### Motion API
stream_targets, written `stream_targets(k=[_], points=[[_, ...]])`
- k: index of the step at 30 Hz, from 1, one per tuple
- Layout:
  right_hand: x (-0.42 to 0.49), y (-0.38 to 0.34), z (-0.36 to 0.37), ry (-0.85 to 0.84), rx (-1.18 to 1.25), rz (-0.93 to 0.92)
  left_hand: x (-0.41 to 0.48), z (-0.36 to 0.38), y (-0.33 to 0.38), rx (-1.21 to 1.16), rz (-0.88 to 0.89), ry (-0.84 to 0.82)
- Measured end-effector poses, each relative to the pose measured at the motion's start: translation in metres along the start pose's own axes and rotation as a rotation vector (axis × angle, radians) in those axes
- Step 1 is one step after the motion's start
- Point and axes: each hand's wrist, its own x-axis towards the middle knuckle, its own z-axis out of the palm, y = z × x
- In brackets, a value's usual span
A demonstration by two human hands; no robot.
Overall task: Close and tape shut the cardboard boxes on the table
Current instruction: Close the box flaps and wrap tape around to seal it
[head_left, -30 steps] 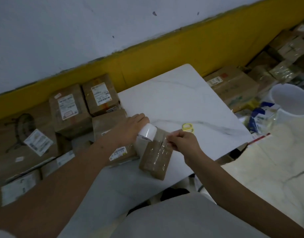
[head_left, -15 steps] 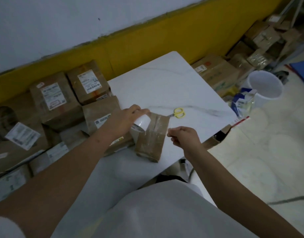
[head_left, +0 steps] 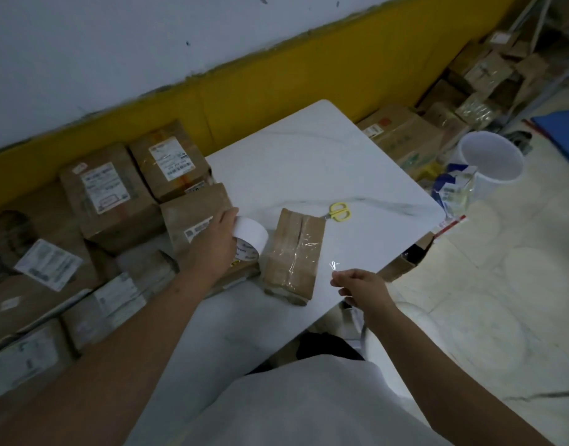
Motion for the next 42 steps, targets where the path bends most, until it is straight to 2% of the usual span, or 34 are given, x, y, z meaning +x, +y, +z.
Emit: stream_targets(k=[6,8,13,22,27,38,40,42], points=[[0.011,0.021,0.01,0.005,0.01,0.057,-0.02,0.015,0.008,-0.238,-0.277,0.197],[0.015,0.028,0.013,-0.006,0.03,0.082,-0.023,0.027,0.004,-0.376,-0.402,0.15],[0.017,0.035,0.015,0.023,0.057,0.101,-0.027,0.035,0.02,-1.022,-0.765,-0.024],[0.032,-0.002,0.007,0.054,0.035,-0.077,0.001,0.02,0.046,-1.563,-0.885,0.031],[0.055,-0.018,0.008,0.081,0.036,-0.065,0.034,0.023,0.053,-1.821,-0.963,0.115],[0.087,-0.017,0.009,0.087,0.013,-0.011,0.075,0.06,0.055,-1.813,-1.091,0.332],[0.091,-0.015,0.009,0.085,0.006,-0.001,0.077,0.071,0.052,-1.635,-1.071,0.336],[0.096,-0.014,0.01,0.08,-0.004,0.012,0.079,0.083,0.053,-1.41,-1.058,0.256]])
